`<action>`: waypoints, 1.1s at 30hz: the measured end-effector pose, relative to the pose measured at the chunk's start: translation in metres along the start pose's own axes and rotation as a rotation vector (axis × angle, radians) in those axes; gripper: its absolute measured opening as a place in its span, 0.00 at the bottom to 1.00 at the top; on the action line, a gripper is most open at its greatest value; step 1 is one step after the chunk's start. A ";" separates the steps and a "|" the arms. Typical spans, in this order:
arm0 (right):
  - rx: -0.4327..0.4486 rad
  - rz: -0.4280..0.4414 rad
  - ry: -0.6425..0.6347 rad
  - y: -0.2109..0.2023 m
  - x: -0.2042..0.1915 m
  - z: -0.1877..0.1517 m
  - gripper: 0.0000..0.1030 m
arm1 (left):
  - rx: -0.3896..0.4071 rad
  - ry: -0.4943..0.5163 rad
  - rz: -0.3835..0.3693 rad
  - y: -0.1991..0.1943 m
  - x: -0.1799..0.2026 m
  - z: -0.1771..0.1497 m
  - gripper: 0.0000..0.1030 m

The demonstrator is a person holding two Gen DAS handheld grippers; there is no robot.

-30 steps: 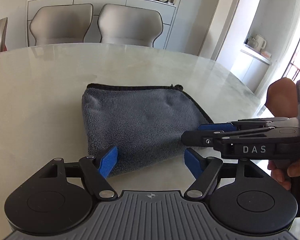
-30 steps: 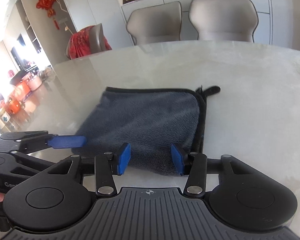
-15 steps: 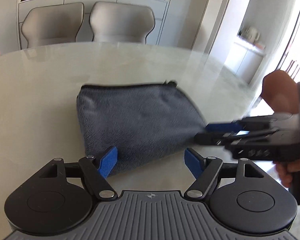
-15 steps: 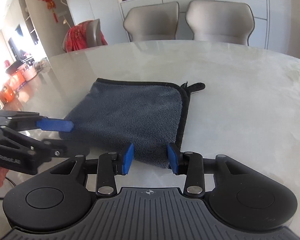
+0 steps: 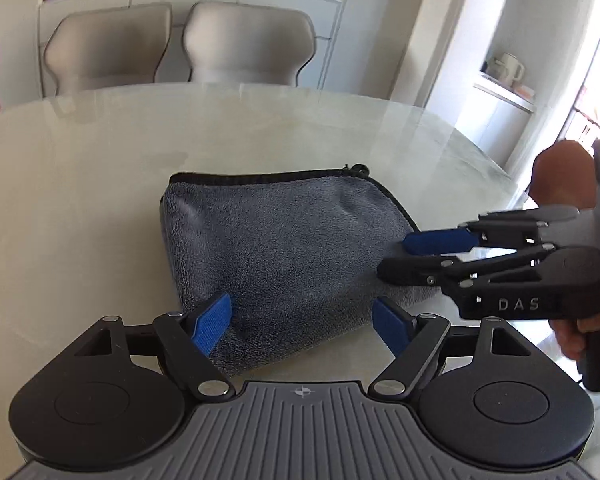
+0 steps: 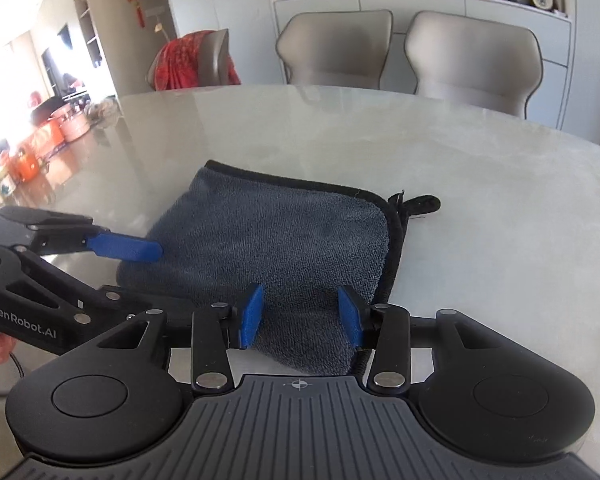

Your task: Fold towel

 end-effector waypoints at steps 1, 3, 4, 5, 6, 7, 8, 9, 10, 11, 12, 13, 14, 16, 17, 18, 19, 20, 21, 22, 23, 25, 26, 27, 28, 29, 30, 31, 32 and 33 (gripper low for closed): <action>0.004 0.002 0.008 -0.001 0.002 0.001 0.41 | 0.009 -0.011 -0.006 -0.002 -0.001 0.003 0.79; 0.022 0.012 0.025 -0.005 0.006 0.009 0.41 | 0.050 -0.029 -0.026 -0.005 -0.002 0.014 0.79; 0.038 0.023 0.024 -0.006 0.007 0.015 0.43 | 0.074 -0.020 -0.022 -0.003 -0.003 0.022 0.79; 0.047 0.025 0.018 -0.005 0.008 0.020 0.44 | 0.097 -0.010 -0.018 -0.002 -0.003 0.030 0.79; 0.052 0.017 0.005 -0.003 0.009 0.025 0.47 | 0.109 0.007 -0.003 0.002 -0.005 0.038 0.79; 0.052 0.003 -0.013 0.002 0.010 0.030 0.48 | 0.120 0.017 0.009 0.008 -0.008 0.046 0.79; 0.050 -0.001 -0.030 0.006 0.010 0.033 0.48 | 0.122 0.016 0.010 0.012 -0.010 0.050 0.79; 0.048 0.004 -0.043 0.012 0.011 0.036 0.48 | 0.120 0.008 0.009 0.019 -0.012 0.055 0.79; 0.044 0.017 -0.048 0.019 0.013 0.039 0.48 | 0.111 -0.001 0.009 0.025 -0.015 0.057 0.79; 0.040 0.023 -0.051 0.022 0.014 0.040 0.48 | 0.093 -0.008 0.014 0.034 -0.019 0.059 0.79; 0.036 0.027 -0.055 0.026 0.015 0.041 0.48 | 0.086 -0.009 0.018 0.038 -0.020 0.060 0.79; 0.029 0.027 -0.062 0.030 0.016 0.041 0.48 | 0.071 -0.011 0.027 0.045 -0.024 0.059 0.79; 0.022 0.023 -0.070 0.034 0.017 0.041 0.48 | 0.058 -0.014 0.029 0.049 -0.026 0.057 0.79; 0.010 0.022 -0.080 0.040 0.020 0.040 0.48 | 0.016 -0.022 0.034 0.057 -0.031 0.052 0.79; 0.007 0.028 -0.077 0.041 0.022 0.039 0.48 | 0.022 -0.013 0.032 0.057 -0.032 0.051 0.79; 0.006 0.034 -0.071 0.042 0.023 0.039 0.48 | 0.027 -0.004 0.030 0.057 -0.032 0.049 0.79; 0.006 0.040 -0.066 0.042 0.024 0.038 0.48 | 0.026 0.014 0.031 0.057 -0.031 0.047 0.79; 0.007 0.044 -0.063 0.042 0.025 0.037 0.48 | 0.026 0.024 0.032 0.057 -0.030 0.045 0.79; 0.009 0.047 -0.065 0.042 0.026 0.037 0.48 | 0.025 0.034 0.034 0.057 -0.029 0.044 0.79; 0.013 0.048 -0.068 0.042 0.026 0.036 0.48 | 0.028 0.035 0.034 0.057 -0.029 0.043 0.79; 0.016 0.049 -0.064 0.041 0.027 0.035 0.48 | 0.030 0.036 0.034 0.057 -0.029 0.042 0.79; 0.021 0.049 -0.046 0.040 0.028 0.035 0.49 | 0.037 0.035 0.038 0.055 -0.028 0.042 0.79; 0.022 0.048 -0.039 0.039 0.028 0.035 0.51 | 0.038 0.031 0.043 0.055 -0.028 0.043 0.79; 0.021 0.045 -0.032 0.038 0.027 0.036 0.58 | 0.037 0.021 0.052 0.053 -0.027 0.043 0.79; 0.020 0.038 -0.026 0.036 0.025 0.038 0.67 | 0.036 0.013 0.060 0.052 -0.027 0.043 0.79; 0.023 0.028 -0.028 0.034 0.023 0.039 0.74 | 0.036 0.005 0.068 0.050 -0.027 0.044 0.79; 0.036 -0.001 -0.038 0.031 0.021 0.040 0.88 | 0.048 -0.006 0.075 0.045 -0.027 0.043 0.79; 0.060 -0.050 -0.056 0.026 0.018 0.041 0.94 | 0.060 -0.017 0.081 0.041 -0.027 0.043 0.79; 0.078 -0.082 -0.069 0.022 0.016 0.042 0.94 | 0.072 -0.027 0.086 0.036 -0.027 0.043 0.79; 0.088 -0.094 -0.077 0.018 0.014 0.043 0.94 | 0.092 -0.032 0.086 0.030 -0.027 0.042 0.79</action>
Point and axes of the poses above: each gripper's, at about its wrist camera, not at the fingertips, and y roughly the way its jaws point, x to its right, z to its top, the point moved 7 cm from there along y, roughly the way its jaws point, and after that the axes turned 4 degrees about x, right-handed, at the moved point
